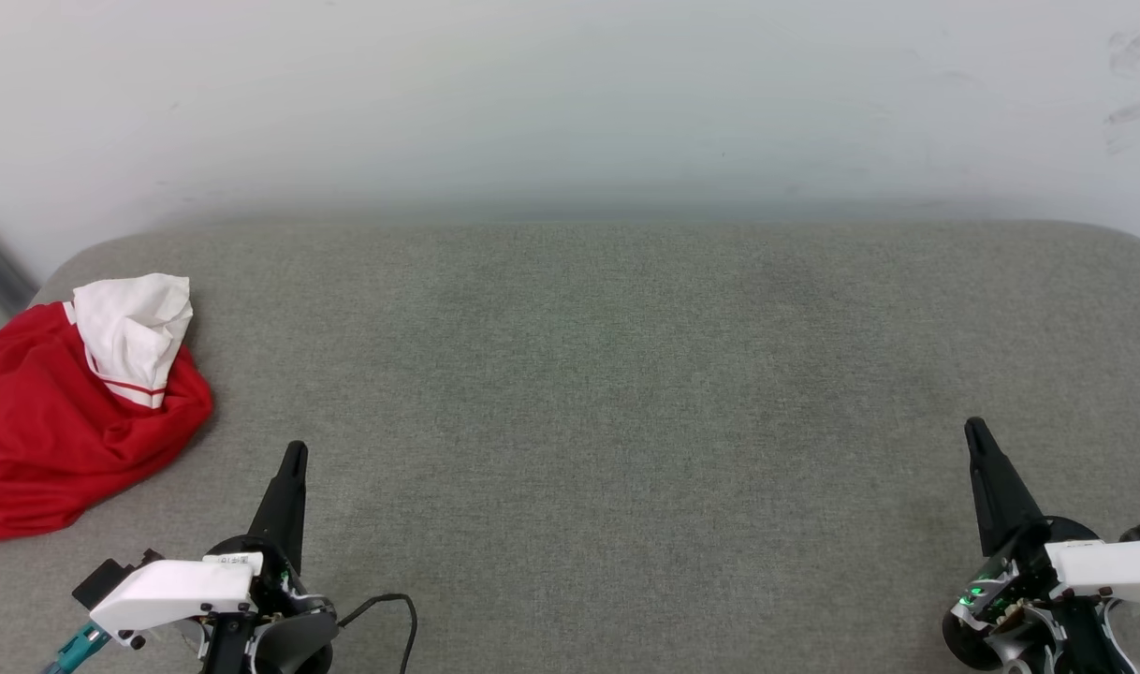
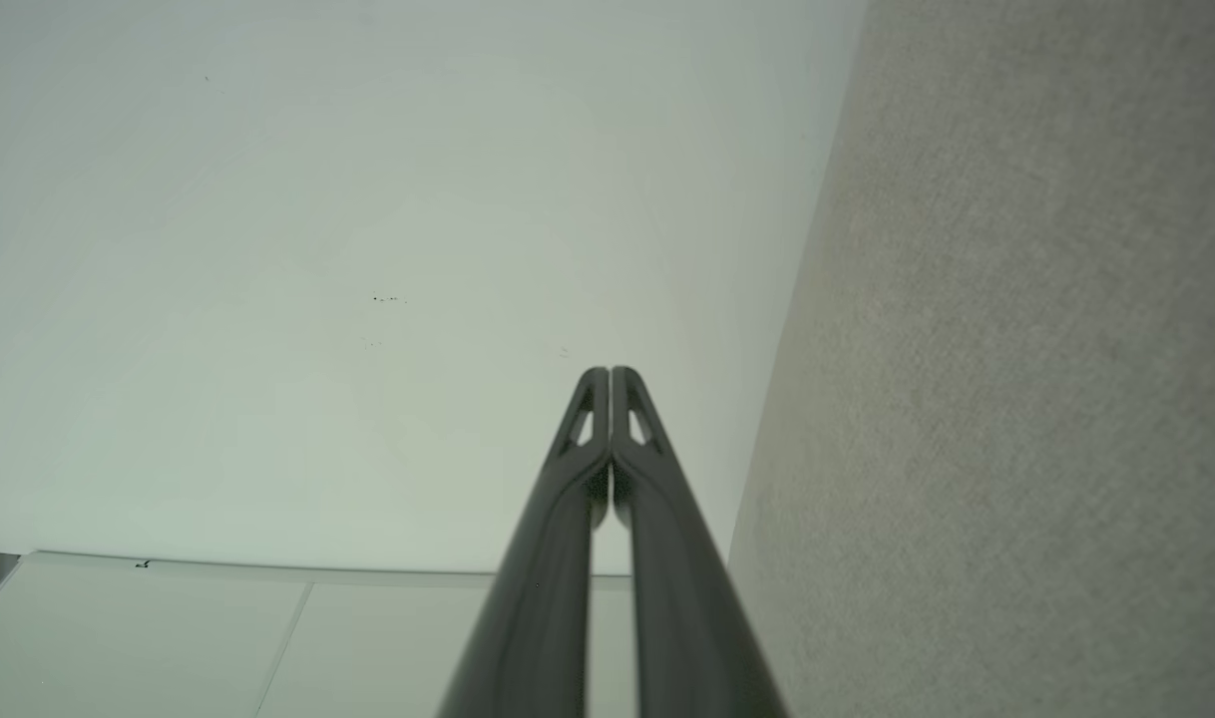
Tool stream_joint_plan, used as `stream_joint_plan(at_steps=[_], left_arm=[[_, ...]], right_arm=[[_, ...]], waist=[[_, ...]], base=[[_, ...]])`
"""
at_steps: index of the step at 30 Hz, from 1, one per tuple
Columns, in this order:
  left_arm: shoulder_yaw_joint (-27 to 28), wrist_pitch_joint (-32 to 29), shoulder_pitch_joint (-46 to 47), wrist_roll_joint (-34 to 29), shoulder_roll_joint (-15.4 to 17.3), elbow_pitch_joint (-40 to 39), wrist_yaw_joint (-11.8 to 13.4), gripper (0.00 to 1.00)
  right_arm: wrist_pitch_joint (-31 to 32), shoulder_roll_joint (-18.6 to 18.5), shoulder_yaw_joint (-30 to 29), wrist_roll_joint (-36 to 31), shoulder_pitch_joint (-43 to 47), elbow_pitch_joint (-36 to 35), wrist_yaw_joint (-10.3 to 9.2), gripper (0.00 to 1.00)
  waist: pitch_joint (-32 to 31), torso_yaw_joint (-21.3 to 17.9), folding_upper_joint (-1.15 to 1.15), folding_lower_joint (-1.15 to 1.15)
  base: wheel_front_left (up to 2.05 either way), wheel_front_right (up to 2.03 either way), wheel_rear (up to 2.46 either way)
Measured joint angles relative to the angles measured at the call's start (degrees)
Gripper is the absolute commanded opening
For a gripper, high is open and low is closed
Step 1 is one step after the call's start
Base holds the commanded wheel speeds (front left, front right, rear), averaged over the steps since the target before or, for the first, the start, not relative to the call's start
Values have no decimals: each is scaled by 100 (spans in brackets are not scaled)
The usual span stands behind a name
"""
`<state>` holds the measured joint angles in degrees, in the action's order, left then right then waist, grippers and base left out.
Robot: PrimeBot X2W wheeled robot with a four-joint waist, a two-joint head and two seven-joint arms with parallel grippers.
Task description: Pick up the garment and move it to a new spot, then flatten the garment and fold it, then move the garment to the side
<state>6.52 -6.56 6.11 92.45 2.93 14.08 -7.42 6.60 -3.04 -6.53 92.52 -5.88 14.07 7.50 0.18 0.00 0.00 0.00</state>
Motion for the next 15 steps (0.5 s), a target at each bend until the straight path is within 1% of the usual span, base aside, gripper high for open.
stream_joint_plan(at_steps=[15], left_arm=[[0,0,0,0,0,0,0,0]], right_arm=[[0,0,0,0,0,0,-1,0]], waist=[[0,0,0,0]], base=[[0,0,0]])
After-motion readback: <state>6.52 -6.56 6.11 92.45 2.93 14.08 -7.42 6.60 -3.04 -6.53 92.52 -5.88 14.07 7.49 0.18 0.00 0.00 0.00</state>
